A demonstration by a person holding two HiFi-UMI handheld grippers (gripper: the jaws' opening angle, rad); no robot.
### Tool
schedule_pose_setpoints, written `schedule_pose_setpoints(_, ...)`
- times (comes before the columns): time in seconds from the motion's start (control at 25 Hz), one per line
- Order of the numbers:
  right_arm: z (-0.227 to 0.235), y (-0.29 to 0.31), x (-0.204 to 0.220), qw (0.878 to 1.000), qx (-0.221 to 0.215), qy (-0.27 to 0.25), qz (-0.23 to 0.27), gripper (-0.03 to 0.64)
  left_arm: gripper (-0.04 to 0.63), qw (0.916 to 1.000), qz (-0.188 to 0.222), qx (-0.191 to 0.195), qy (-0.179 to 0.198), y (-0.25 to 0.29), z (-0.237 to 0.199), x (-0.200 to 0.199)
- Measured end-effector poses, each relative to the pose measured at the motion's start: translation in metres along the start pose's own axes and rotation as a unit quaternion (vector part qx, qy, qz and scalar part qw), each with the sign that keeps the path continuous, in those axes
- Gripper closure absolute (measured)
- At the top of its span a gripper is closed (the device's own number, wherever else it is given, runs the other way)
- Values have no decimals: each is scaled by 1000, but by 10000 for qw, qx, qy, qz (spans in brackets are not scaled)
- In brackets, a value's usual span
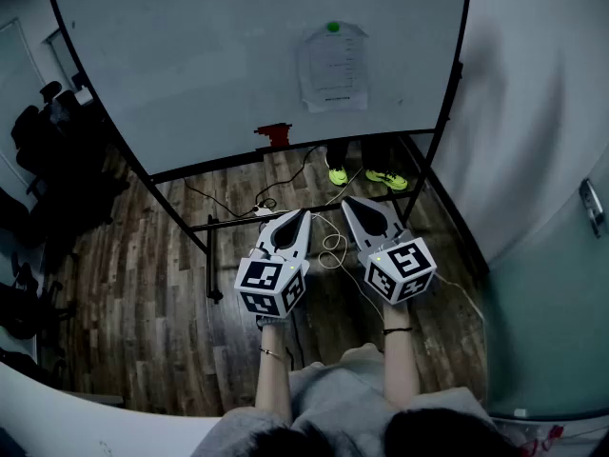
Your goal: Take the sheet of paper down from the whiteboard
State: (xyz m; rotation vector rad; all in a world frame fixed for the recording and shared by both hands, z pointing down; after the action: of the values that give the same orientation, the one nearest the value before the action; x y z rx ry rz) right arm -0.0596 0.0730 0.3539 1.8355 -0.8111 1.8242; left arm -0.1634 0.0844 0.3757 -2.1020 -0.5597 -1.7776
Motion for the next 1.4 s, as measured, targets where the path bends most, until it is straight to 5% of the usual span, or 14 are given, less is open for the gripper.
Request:
schedule_pose_setpoints(0.96, 49, -15, 5, 9989, 259, 379, 103, 617, 590, 9992, -192, 293, 176, 47, 13, 8)
schedule_pose_setpoints(1.4, 105, 52, -7, 9989, -159, 288, 322, 617, 591, 9990, -163, 90, 408, 113, -21, -16)
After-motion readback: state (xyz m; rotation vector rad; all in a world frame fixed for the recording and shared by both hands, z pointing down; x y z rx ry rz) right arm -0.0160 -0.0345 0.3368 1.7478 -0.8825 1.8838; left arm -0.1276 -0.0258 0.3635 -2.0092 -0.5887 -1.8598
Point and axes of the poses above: the fingertips, and each gripper's own axes: y forward along the fingers, z to its right, x out of its underside, the point moved 3 cm from there along -y, backward along the fingers, and after that the axes turned 4 degrees about -y, right-handed, at the moved point
